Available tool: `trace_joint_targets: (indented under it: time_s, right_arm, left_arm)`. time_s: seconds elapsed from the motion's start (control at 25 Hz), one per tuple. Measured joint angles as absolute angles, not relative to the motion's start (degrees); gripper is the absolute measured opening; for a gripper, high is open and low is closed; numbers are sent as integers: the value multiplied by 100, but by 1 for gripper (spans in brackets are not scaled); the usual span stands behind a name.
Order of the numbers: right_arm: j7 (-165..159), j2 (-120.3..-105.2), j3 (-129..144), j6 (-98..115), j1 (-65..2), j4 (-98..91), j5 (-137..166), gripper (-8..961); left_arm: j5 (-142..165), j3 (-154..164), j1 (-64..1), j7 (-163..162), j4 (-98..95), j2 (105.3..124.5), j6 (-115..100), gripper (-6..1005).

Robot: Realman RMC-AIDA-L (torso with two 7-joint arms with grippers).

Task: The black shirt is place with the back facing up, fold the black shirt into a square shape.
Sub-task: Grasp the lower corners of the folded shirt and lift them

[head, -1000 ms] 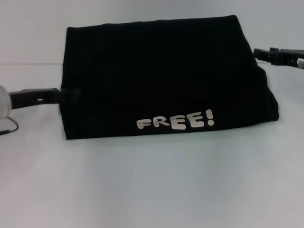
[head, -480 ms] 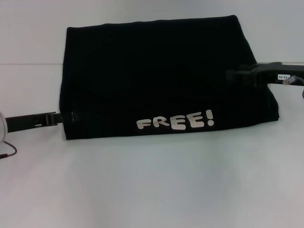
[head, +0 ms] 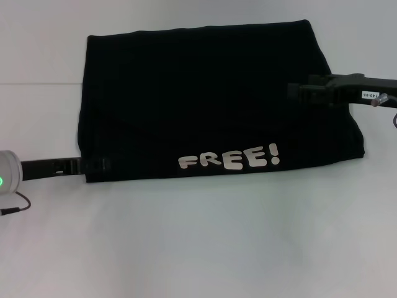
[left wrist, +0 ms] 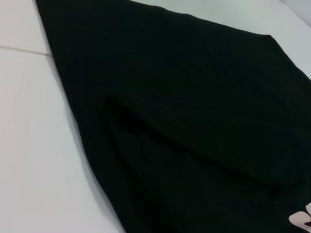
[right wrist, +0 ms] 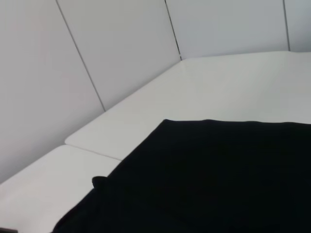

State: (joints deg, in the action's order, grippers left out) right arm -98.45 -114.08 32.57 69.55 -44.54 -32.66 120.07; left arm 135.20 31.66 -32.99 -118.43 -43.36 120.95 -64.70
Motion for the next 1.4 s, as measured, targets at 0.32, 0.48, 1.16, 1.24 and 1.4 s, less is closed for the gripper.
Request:
trace_joint_targets:
  time_s: [0.32, 0.48, 1.16, 1.24, 1.4]
  right_arm:
    - [-9800, -11418, 3245, 7012, -4409, -3261, 11911, 831]
    - [-9795, -11426, 3249, 6931, -4388, -3261, 11908, 893]
    - [-9764, -11421, 3263, 6936, -4330, -3261, 11909, 907]
    - [-9763, -11417, 3263, 6940, -4319, -3261, 11909, 907]
    - [-9763, -11414, 3302, 6912, -4288, -3261, 11942, 900]
  left_arm:
    - [13531, 3271, -3296, -11818, -4279, 12090, -6383, 833]
    - [13534, 3324, -3296, -11692, -4279, 12097, -6549, 832]
    - [13683, 3298, -3282, -11449, -4285, 12080, -6783, 670]
    - [13686, 3298, -3283, -11446, -4284, 12081, -6771, 593]
    - [13686, 3299, -3298, -11444, -4281, 12079, -6765, 431]
